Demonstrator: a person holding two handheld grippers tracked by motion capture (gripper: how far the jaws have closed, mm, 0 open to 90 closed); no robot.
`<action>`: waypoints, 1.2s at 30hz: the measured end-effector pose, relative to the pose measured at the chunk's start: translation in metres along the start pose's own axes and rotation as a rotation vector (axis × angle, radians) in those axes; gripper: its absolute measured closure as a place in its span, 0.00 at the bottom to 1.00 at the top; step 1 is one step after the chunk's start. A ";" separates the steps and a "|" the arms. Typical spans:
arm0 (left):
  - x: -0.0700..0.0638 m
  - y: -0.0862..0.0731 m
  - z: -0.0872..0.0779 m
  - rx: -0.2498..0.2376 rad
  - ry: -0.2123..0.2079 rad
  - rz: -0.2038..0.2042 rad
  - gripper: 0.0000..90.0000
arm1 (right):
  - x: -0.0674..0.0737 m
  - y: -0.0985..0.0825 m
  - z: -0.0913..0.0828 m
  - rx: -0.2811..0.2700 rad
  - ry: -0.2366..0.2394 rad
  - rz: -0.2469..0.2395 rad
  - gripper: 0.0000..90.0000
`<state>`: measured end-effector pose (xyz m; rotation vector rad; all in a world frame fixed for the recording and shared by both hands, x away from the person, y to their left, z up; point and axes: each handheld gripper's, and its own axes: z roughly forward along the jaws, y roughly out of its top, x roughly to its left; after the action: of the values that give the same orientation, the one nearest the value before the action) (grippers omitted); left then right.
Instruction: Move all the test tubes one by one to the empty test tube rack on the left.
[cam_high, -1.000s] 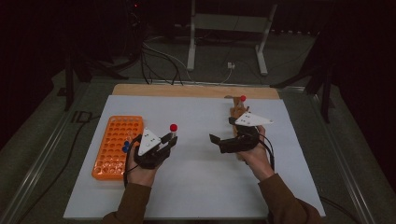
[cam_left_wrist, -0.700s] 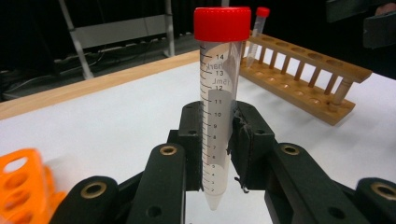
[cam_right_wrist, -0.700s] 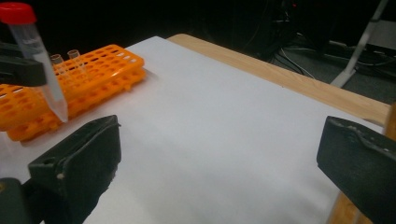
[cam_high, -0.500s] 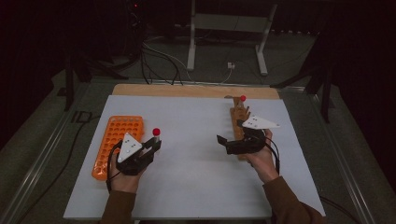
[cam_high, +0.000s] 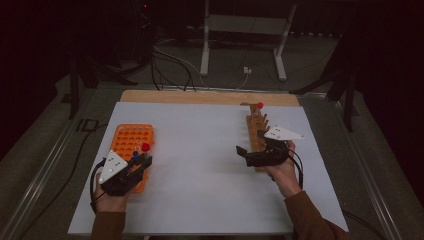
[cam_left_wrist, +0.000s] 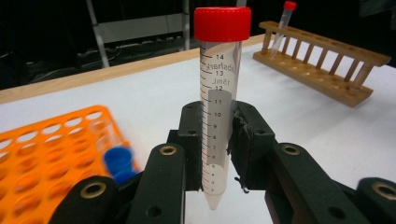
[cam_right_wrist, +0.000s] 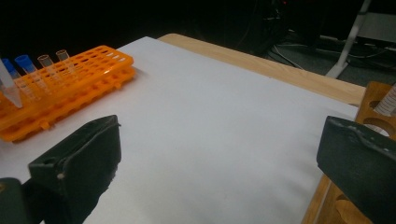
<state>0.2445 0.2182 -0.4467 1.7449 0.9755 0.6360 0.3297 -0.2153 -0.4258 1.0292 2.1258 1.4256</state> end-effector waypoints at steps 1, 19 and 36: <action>0.002 -0.002 -0.002 0.001 0.003 0.002 0.84 | 0.000 0.000 0.000 -0.001 0.000 0.001 0.00; 0.021 -0.034 -0.015 0.128 0.072 0.025 0.84 | 0.000 -0.002 0.000 -0.006 0.004 0.011 0.00; 0.015 -0.041 -0.003 0.262 0.098 0.041 0.84 | -0.002 -0.004 -0.002 -0.008 0.005 0.019 0.00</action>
<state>0.2370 0.2396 -0.4840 1.9831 1.1345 0.6480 0.3281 -0.2186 -0.4289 1.0464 2.1178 1.4460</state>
